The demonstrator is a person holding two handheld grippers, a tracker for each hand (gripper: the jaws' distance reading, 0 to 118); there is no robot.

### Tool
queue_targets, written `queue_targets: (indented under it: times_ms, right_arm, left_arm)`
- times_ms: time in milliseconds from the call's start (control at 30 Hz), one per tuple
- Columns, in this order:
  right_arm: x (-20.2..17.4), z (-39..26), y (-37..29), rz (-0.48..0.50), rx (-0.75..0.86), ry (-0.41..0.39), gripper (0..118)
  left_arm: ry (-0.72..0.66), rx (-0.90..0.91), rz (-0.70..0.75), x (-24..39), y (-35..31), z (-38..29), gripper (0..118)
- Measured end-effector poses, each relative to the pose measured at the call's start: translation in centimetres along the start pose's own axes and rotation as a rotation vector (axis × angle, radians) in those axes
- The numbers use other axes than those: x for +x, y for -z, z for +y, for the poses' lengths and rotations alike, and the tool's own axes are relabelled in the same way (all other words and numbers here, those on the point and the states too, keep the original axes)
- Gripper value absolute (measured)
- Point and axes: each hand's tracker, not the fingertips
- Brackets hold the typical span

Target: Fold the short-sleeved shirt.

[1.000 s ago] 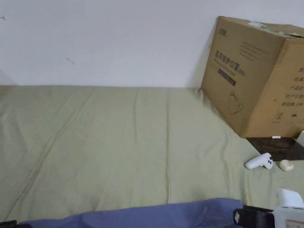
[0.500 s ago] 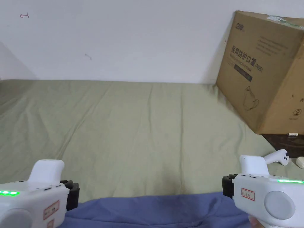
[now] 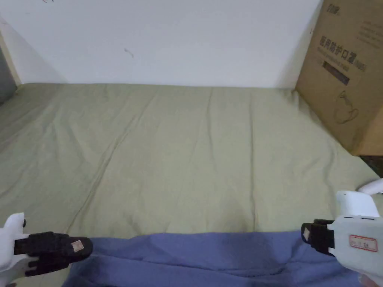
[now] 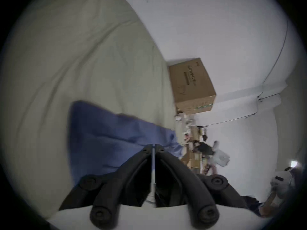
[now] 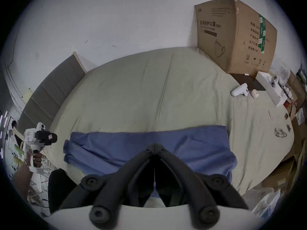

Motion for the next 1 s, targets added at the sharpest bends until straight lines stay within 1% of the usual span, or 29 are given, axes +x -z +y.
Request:
queue_targets:
  times_ms: [67, 133, 167, 233, 267, 333, 367, 433, 500, 567, 600, 633, 667, 700, 733, 767, 800, 833, 867, 900, 933, 967, 1000]
  right_arm:
    - [0.2, -0.3, 0.3, -0.014, -0.016, 0.003, 0]
    - [-0.2, -0.3, 0.1, -0.021, -0.032, 0.008, 0]
    - [-0.1, -0.4, 0.3, -0.024, -0.04, 0.013, 0]
    - [-0.2, -0.6, 0.6, -0.032, -0.058, 0.017, 0]
    - [-0.3, -0.6, 0.7, -0.036, -0.069, 0.01, 0]
    - [-0.6, -0.7, 0.8, -0.044, -0.089, -0.004, 0]
    - [-0.7, -0.7, 0.8, -0.048, -0.096, -0.011, 0]
    - [-0.6, -0.5, 1.0, -0.057, -0.1, -0.022, 0]
    - [-1.1, -0.1, 1.1, -0.058, -0.099, -0.036, 0]
    - [-1.8, 0.3, 1.3, -0.053, -0.096, -0.06, 0]
    - [-2.1, 0.4, 1.3, -0.054, -0.098, -0.069, 0]
    - [-2.3, 0.4, 1.3, -0.053, -0.099, -0.073, 0]
    - [-2.5, 0.6, 1.5, -0.045, -0.1, -0.081, 0]
    - [-2.6, 0.6, 1.5, -0.035, -0.101, -0.082, 0]
    - [-2.7, 0.5, 1.5, -0.025, -0.103, -0.083, 0]
    - [-2.9, 0.5, 1.5, -0.017, -0.105, -0.085, 0]
    - [-3.6, 0.3, 1.1, -0.014, -0.108, -0.087, 0]
    - [-3.8, 0.2, 1.1, -0.012, -0.112, -0.091, 0]
    - [-3.9, 0.1, 1.1, -0.011, -0.117, -0.097, 0]
    - [-4.1, 0.0, 1.1, -0.01, -0.121, -0.103, 0]
    - [-4.0, 0.0, 1.2, -0.008, -0.124, -0.106, 0]
    - [-4.1, -0.1, 1.2, -0.006, -0.127, -0.11, 0]
    - [-4.2, -0.1, 1.1, -0.004, -0.127, -0.112, 0]
  left_arm:
    - [-0.043, 0.018, 0.004, -2.5, -0.3, -0.1, 64]
    - [-0.076, 0.032, -0.011, -3.2, -0.7, -0.4, 113]
    - [-0.078, 0.037, -0.014, -3.8, -0.6, -0.5, 118]
    - [-0.076, 0.042, -0.03, -5.5, -0.7, -0.3, 118]
    - [-0.071, 0.067, -0.072, -5.8, -0.7, -1.0, 118]
    - [-0.096, 0.085, -0.106, -6.7, -0.5, -1.6, 118]
    - [-0.133, 0.074, -0.127, -8.4, -0.1, -0.3, 118]
    - [-0.154, 0.06, -0.185, -9.5, 0.5, -0.4, 118]
    - [-0.181, 0.011, -0.278, -8.9, 1.8, 0.4, 118]
    - [-0.192, -0.023, -0.297, -9.0, 3.4, 0.4, 118]
    - [-0.189, -0.034, -0.303, -9.0, 4.1, 0.4, 117]
    - [-0.184, -0.034, -0.302, -9.2, 4.5, 0.4, 111]
    - [-0.195, -0.029, -0.3, -9.5, 4.9, 0.5, 97]
    - [-0.228, -0.028, -0.276, -10.0, 5.6, 0.6, 70]
    - [-0.254, -0.034, -0.189, -10.5, 6.6, 0.4, 15]
    - [-0.236, -0.046, -0.027, -10.9, 7.8, 0.2, 7]
    - [-0.223, -0.034, -0.021, -11.3, 7.6, -0.2, 7]
    - [-0.196, 0.023, -0.144, -10.3, 6.8, 0.3, 8]
    - [-0.18, -0.003, -0.085, -10.0, 7.2, 0.6, 7]
    - [-0.176, 0.002, -0.055, -7.6, 6.5, -1.2, 7]
    - [-0.163, 0.013, -0.034, -6.6, 6.3, -1.2, 7]
    - [-0.116, 0.015, 0.029, -5.3, 6.2, -1.3, 7]
    - [-0.036, 0.016, 0.125, -3.5, 6.1, -1.4, 7]
